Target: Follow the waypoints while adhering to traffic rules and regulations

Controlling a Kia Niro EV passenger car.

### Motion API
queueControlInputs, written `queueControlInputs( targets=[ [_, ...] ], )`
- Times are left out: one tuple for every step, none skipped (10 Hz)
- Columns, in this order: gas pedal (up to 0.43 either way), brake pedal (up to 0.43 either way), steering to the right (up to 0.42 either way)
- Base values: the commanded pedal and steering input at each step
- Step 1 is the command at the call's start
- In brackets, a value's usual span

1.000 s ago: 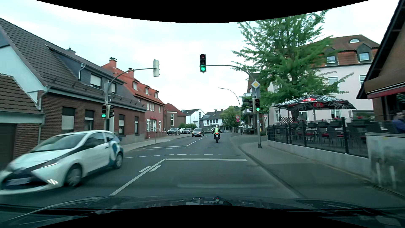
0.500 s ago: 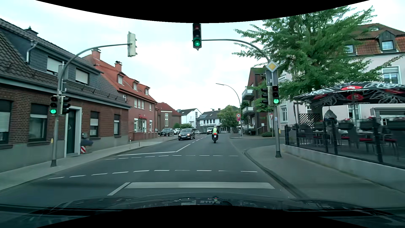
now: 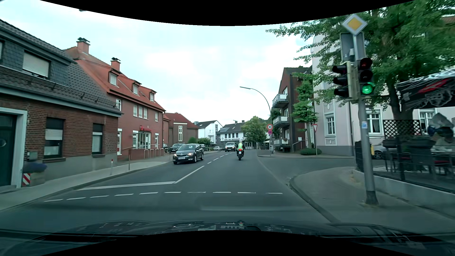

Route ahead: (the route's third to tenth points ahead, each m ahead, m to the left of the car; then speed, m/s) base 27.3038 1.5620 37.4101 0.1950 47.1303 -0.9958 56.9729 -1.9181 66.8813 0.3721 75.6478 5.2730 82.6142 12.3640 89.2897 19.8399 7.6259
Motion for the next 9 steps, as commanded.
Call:
queueControlInputs(
  targets=[
    [0.15,0.0,0.015],
    [0.15,0.0,0.015],
    [0.15,0.0,0.013],
    [0.15,0.0,0.012],
    [0.15,0.0,0.012],
    [0.15,0.0,0.012],
    [0.15,0.0,0.012],
    [0.15,0.0,0.012],
    [0.15,0.0,0.012]
  ],
)
